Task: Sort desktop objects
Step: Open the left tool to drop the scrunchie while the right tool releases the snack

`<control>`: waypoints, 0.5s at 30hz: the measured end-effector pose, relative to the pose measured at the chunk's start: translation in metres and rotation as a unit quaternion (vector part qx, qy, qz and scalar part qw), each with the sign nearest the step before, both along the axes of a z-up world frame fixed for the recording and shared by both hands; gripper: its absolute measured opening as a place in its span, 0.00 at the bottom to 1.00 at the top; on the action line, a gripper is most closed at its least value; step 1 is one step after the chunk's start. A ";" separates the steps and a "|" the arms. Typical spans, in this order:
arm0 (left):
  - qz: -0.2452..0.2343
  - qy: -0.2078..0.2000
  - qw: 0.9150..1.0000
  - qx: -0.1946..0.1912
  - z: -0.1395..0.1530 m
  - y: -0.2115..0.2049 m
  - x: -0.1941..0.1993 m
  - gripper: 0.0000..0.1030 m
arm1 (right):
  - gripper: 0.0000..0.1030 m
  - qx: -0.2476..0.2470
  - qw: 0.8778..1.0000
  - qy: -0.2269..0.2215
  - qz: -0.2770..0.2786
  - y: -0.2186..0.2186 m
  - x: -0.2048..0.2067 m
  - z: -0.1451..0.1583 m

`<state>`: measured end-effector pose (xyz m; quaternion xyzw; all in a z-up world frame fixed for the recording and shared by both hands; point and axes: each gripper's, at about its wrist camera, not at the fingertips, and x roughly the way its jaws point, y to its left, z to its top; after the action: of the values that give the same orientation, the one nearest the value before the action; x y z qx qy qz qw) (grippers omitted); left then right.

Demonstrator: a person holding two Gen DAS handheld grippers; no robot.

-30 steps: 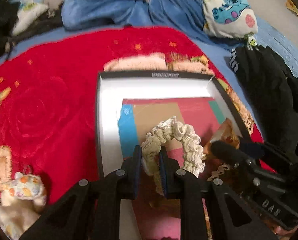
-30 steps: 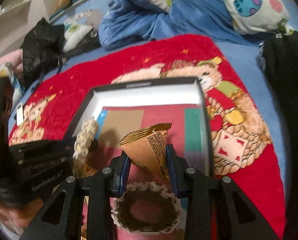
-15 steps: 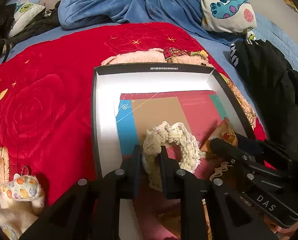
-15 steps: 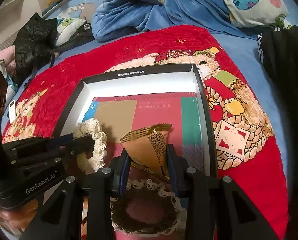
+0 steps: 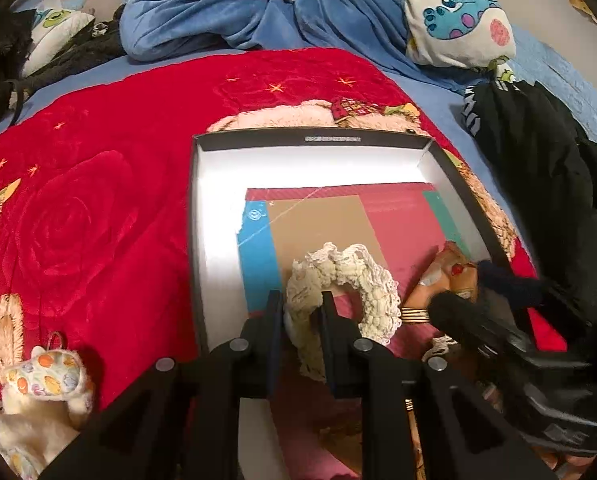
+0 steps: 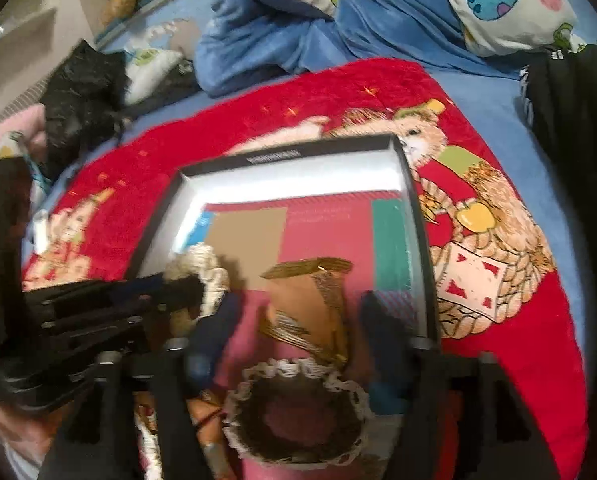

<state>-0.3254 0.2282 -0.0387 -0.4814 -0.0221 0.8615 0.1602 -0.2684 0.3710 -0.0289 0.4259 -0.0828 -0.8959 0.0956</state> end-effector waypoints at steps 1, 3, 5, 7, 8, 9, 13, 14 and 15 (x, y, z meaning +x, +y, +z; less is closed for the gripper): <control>-0.001 0.002 1.000 0.004 0.001 -0.001 0.001 0.26 | 0.83 -0.008 1.000 0.010 -0.002 0.002 0.002 0.003; -0.004 0.005 1.000 0.009 0.003 -0.001 0.002 0.34 | 0.96 -0.024 0.999 0.024 -0.018 0.008 0.006 0.007; 0.000 0.018 1.000 0.007 0.009 -0.001 0.007 0.54 | 1.00 -0.049 0.998 0.032 -0.027 0.015 0.008 0.009; -0.013 0.026 0.999 0.038 0.015 -0.001 0.012 0.76 | 1.00 -0.074 0.996 0.038 -0.027 0.020 0.009 0.009; -0.004 0.037 0.999 0.025 0.018 0.001 0.015 0.86 | 1.00 -0.084 0.995 0.043 -0.028 0.023 0.010 0.010; -0.005 0.043 0.999 0.022 0.021 0.002 0.018 0.93 | 1.00 -0.094 0.994 0.053 -0.034 0.027 0.012 0.013; 0.011 0.074 0.997 -0.005 0.030 0.005 0.026 1.00 | 1.00 -0.079 0.993 0.081 -0.037 0.026 0.018 0.022; 0.015 0.078 0.997 -0.010 0.032 0.004 0.027 1.00 | 1.00 -0.073 0.993 0.084 -0.033 0.025 0.019 0.023; 0.015 0.077 0.997 -0.009 0.033 0.003 0.027 1.00 | 1.00 -0.072 0.993 0.087 -0.029 0.023 0.020 0.024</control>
<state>-0.2984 0.2313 -0.0061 -0.4144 -0.0092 0.8985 0.1445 -0.2485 0.3943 -0.0049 0.3356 -0.1505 -0.9237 0.1068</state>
